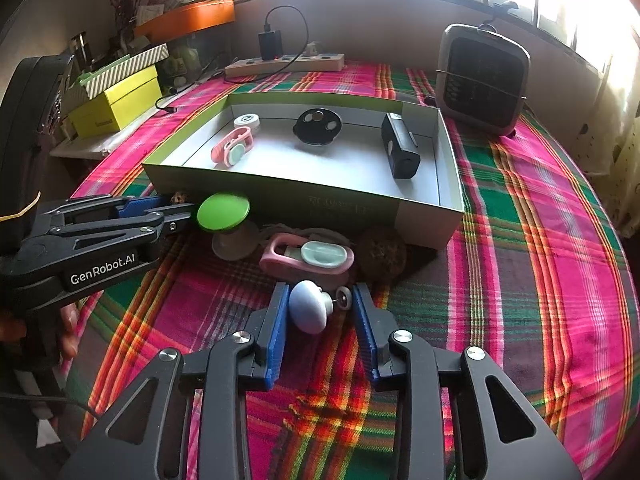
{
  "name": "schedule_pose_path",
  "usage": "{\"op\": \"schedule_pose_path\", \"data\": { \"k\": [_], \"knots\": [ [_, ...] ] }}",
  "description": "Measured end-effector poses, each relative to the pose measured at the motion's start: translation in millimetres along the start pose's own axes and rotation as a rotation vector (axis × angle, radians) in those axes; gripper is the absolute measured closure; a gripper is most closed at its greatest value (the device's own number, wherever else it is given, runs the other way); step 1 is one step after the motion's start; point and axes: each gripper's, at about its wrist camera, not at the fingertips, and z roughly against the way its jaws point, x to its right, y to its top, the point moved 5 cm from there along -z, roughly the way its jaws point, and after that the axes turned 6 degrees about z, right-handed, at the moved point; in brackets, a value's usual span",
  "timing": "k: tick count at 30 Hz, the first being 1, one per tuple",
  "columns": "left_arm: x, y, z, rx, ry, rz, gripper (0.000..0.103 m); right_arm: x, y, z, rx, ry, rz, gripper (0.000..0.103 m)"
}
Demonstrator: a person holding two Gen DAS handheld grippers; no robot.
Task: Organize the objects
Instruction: 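Move right gripper to the white knob while left gripper approaches the brown ball, then close right gripper on the white knob while left gripper closes on the brown ball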
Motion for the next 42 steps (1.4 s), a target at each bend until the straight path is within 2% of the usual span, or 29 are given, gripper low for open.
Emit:
{"op": "schedule_pose_path", "data": {
  "k": [26, 42],
  "knots": [
    [-6, -2, 5, 0.003, 0.002, 0.015, 0.077, -2, 0, 3, 0.014, 0.031, -0.015, 0.070],
    [0, 7, 29, 0.047, -0.030, 0.003, 0.077, 3, 12, 22, 0.074, 0.063, -0.035, 0.070]
  ]
}}
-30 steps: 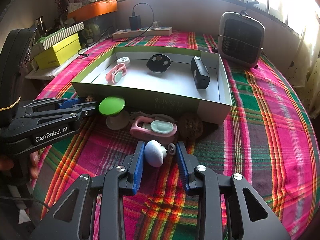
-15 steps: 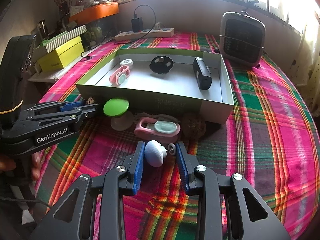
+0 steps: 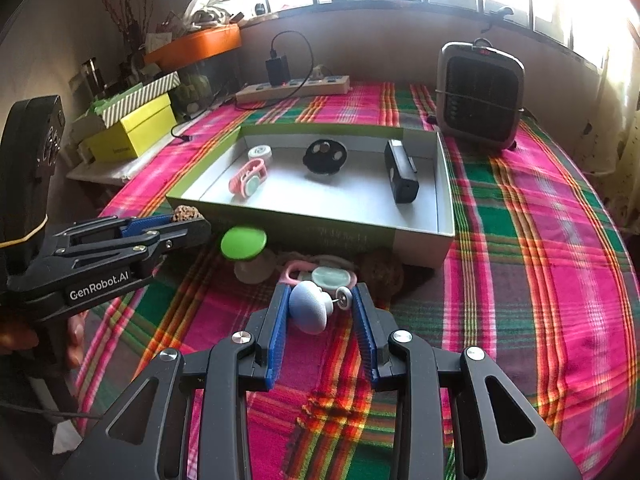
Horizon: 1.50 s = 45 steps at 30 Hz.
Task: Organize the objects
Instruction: 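Close right gripper on the white knob while left gripper closes on the brown ball, then carry the brown ball with left gripper while right gripper carries the white knob into the box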
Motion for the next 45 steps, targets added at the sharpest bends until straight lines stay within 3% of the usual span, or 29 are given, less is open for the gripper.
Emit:
{"op": "schedule_pose_path", "data": {
  "k": [20, 45],
  "knots": [
    [7, 40, -17, 0.018, -0.023, -0.026, 0.077, 16, 43, -8, 0.044, 0.005, -0.002, 0.070],
    [10, 58, -65, -0.035, -0.016, -0.045, 0.077, 43, 58, -65, -0.048, -0.001, 0.003, 0.070]
  ]
}}
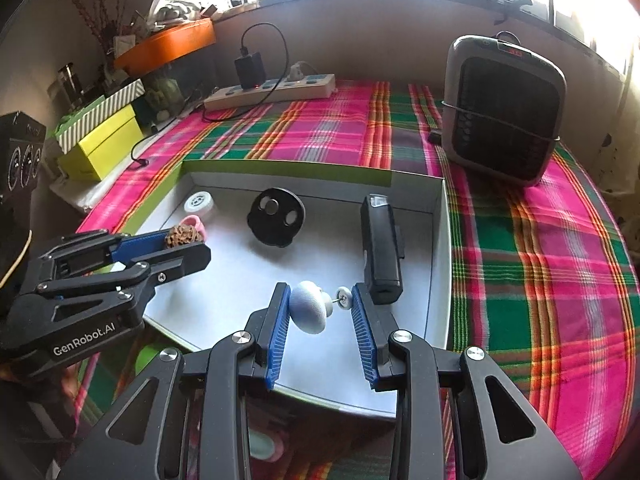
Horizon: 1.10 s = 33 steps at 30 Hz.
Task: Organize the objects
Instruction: 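Carry the brown ball with left gripper while right gripper carries the white knob into the box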
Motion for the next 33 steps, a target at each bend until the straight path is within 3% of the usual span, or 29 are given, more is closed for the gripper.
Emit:
{"op": "schedule_pose_path", "data": {
  "k": [33],
  "knots": [
    [8, -2, -17, -0.043, 0.013, -0.043, 0.077, 3, -3, -7, -0.039, -0.073, 0.040, 0.070]
  ]
}}
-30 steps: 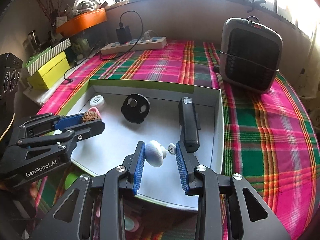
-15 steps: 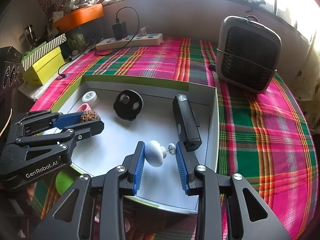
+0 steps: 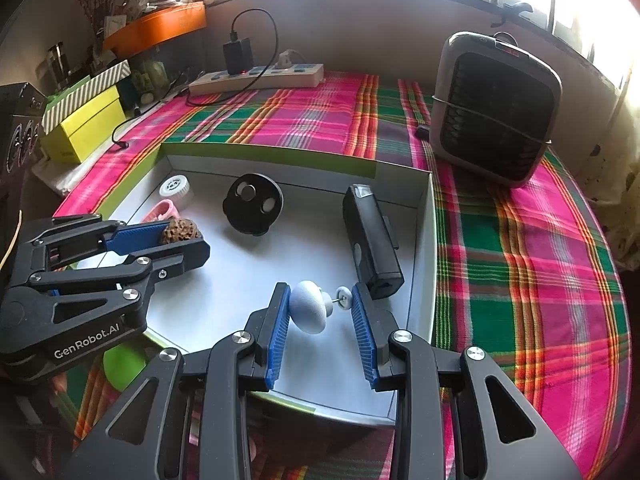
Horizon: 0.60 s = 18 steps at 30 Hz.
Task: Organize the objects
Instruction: 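Carry the brown ball with left gripper while right gripper carries the white knob into the box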
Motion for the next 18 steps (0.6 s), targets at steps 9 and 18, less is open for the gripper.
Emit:
{"op": "schedule_pose_path", "data": {
  "k": [9, 18],
  "knots": [
    [0.2, 0.2, 0.2, 0.000, 0.001, 0.000, 0.077, -0.5, -0.3, -0.3, 0.000, 0.001, 0.000, 0.070],
    [0.5, 0.0, 0.0, 0.000, 0.001, -0.001, 0.077, -1.7, -0.5, -0.5, 0.001, 0.005, -0.007, 0.070]
  ]
}}
